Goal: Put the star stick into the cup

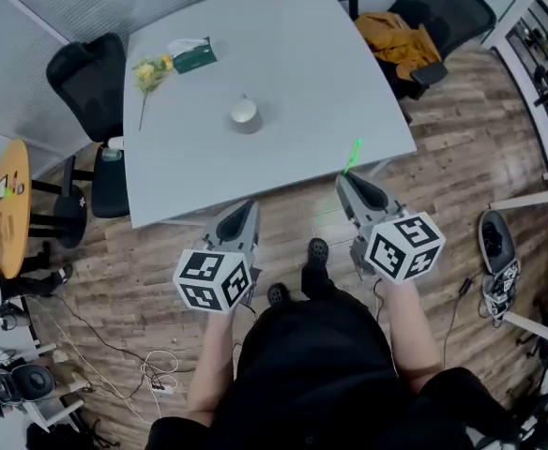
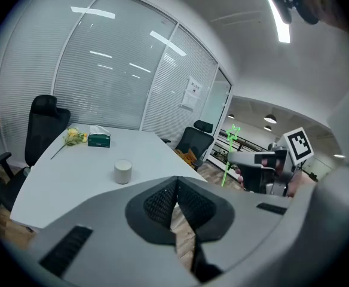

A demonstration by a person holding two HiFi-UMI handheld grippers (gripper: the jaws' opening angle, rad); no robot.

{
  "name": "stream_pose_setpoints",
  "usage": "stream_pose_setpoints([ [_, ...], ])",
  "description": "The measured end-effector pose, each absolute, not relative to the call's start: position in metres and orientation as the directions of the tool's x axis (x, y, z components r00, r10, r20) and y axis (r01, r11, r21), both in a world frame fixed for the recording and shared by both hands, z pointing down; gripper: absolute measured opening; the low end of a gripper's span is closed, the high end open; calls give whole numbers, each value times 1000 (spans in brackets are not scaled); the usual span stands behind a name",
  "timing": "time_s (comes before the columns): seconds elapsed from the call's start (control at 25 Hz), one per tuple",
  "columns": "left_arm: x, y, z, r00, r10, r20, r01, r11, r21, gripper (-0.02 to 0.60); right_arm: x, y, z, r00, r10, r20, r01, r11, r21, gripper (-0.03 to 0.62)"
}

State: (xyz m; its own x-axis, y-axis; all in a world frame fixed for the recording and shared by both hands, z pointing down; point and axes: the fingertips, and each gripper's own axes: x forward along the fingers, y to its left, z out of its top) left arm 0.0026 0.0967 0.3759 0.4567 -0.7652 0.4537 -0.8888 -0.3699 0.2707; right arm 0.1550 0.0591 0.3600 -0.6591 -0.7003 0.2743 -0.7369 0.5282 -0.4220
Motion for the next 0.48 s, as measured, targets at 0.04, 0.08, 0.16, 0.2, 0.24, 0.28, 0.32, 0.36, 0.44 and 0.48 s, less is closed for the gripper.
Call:
stream_pose_setpoints([
  [0.04,5,91,376,449,-769,455,-893,-362,268,-3,158,52,360,-666,-694,273,-731,535,-423,25],
  [0.08,7,86,376,440,-774,455,-897,-353,266,-3,160,46,361,-673,-688,271,-725,543,-424,25],
  [0.16,10,79,376,421,-785,455,-905,-332,265,-3,163,37,362,-691,-671,270,-710,560,-427,26],
  [0.2,12,76,376,412,-790,455,-909,-322,264,-3,164,32,362,-699,-663,269,-703,568,-427,26],
  [0.24,14,73,376,405,-793,456,-912,-314,264,-3,166,28,362,-705,-656,269,-698,575,-428,25],
  [0.28,16,70,377,401,-794,458,-913,-308,266,-3,167,23,363,-710,-651,269,-693,579,-429,25],
  [0.32,19,67,379,399,-793,461,-914,-303,269,-3,167,19,363,-714,-646,269,-689,582,-432,26],
  [0.36,20,66,380,396,-791,467,-915,-299,270,-3,168,16,364,-717,-642,270,-686,583,-436,25],
  [0.44,22,65,384,390,-789,476,-918,-287,275,-3,167,13,366,-725,-632,274,-678,586,-443,25],
  [0.48,21,65,385,385,-789,478,-919,-280,279,-3,166,12,368,-729,-626,277,-675,589,-444,25],
])
